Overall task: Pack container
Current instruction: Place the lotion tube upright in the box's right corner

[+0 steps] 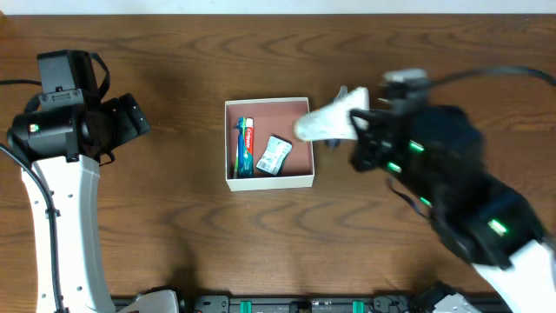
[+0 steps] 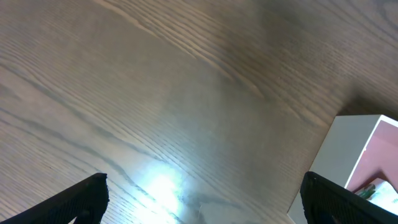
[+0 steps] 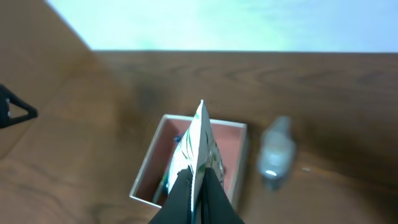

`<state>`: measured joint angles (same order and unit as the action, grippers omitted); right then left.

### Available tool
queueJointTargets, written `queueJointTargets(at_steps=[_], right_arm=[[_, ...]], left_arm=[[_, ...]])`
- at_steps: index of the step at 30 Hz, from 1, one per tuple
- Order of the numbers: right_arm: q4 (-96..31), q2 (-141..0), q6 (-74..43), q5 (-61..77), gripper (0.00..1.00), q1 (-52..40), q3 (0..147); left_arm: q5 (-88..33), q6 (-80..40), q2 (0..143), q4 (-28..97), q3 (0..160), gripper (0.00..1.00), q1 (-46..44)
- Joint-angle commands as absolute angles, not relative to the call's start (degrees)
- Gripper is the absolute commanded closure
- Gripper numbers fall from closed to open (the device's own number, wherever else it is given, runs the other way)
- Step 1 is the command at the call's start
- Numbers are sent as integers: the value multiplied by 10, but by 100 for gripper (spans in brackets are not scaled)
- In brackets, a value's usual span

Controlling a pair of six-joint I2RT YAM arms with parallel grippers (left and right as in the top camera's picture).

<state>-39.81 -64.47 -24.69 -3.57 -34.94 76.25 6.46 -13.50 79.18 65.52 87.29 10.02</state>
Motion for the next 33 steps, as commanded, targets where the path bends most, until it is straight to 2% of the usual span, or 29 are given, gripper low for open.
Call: queueJointTargets(at_steps=[1,7,19,22,24,25,29,33], right_arm=[[-349,-728,-250,-44,99,-365,771],[-243,-866,-157,-63,99,-354,775],[-268,-951,-145,-88,98,-345,791],[-269,-959,-136,-88,93,-346,791],[-270,-961,-125,-88,66,-346,791],[-270,-961,-116,-88,58,-346,791],[-270,-952,-95,-88,44,-346,796],[-273,-910,-95,-88,34,-345,801]], left_arm=[[73,-134,789,655,876,2,103],[73,-134,789,655,875,2,103],[73,-134,789,655,875,2,103],[73,-134,789,655,875,2,103],[73,-134,789,655,875,2,103],[73,-134,789,655,876,2,103],[73,-134,789,655,875,2,103],[73,-134,789,655,875,2,103]])
